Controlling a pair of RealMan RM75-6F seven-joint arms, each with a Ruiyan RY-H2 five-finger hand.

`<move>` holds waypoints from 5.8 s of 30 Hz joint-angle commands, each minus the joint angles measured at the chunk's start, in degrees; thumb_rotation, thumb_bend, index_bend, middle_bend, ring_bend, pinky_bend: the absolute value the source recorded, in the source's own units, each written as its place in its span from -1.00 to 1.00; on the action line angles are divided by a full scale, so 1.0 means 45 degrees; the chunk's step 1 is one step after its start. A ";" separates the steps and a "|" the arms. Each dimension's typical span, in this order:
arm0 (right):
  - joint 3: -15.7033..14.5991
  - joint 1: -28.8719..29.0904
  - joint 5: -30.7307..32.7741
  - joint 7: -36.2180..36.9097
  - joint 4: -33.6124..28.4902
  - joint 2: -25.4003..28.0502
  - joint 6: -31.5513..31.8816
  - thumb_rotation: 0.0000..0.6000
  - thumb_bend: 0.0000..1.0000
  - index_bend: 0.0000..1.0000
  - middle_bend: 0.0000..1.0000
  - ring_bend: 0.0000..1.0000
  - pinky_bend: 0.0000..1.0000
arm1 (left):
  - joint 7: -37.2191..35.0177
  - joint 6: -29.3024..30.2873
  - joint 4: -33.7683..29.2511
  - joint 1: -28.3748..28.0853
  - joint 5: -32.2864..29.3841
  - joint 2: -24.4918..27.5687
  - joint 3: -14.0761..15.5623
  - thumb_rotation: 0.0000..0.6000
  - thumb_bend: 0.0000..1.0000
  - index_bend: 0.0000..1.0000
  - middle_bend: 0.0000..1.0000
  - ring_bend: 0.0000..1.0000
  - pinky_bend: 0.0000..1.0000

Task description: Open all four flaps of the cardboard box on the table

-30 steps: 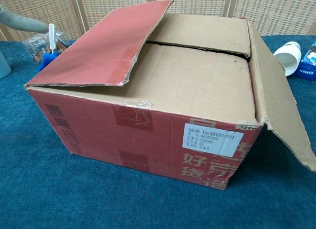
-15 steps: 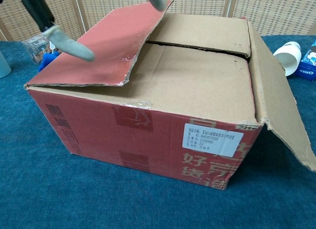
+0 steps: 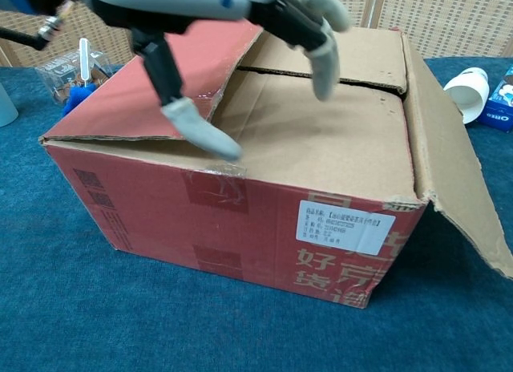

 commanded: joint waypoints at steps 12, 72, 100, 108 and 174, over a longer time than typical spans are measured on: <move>0.0135 -0.0110 -0.0051 0.0415 -0.0020 0.0079 0.0041 1.00 -0.68 -1.00 -1.00 -1.00 -1.00 | 0.2504 -0.1705 -0.0208 -0.0897 -0.1874 -0.1134 -0.0401 0.00 -1.00 -0.37 -0.22 -0.77 -0.53; 0.0415 -0.0377 -0.0161 0.1405 -0.0222 0.0354 0.0173 1.00 -0.62 -1.00 -1.00 -1.00 -1.00 | 0.5291 0.0472 -0.2368 0.1569 -0.3585 0.4638 -0.0143 -0.31 -1.00 -0.10 0.69 -0.34 -0.50; 0.0207 -0.0304 -0.0659 0.0986 -0.0452 0.0272 0.0000 1.00 -0.61 -1.00 -1.00 -1.00 -1.00 | 0.2038 0.2798 0.1104 0.5294 -0.2357 0.4342 0.1603 -0.34 -1.00 -0.10 0.66 -0.31 -0.48; 0.0182 -0.0296 -0.0672 0.1060 -0.0436 0.0289 -0.0028 1.00 -0.61 -1.00 -1.00 -1.00 -1.00 | 0.1589 0.3321 0.2458 0.5928 -0.2351 0.3028 0.1954 -0.35 -1.00 -0.12 0.47 -0.41 -0.54; 0.0024 -0.0172 -0.0584 0.1894 -0.0345 0.0410 -0.0364 1.00 -0.61 -1.00 -1.00 -1.00 -1.00 | 0.8358 0.2606 0.2846 0.2116 -0.7232 -0.4357 -0.1690 1.00 -1.00 -1.00 -1.00 -1.00 -0.81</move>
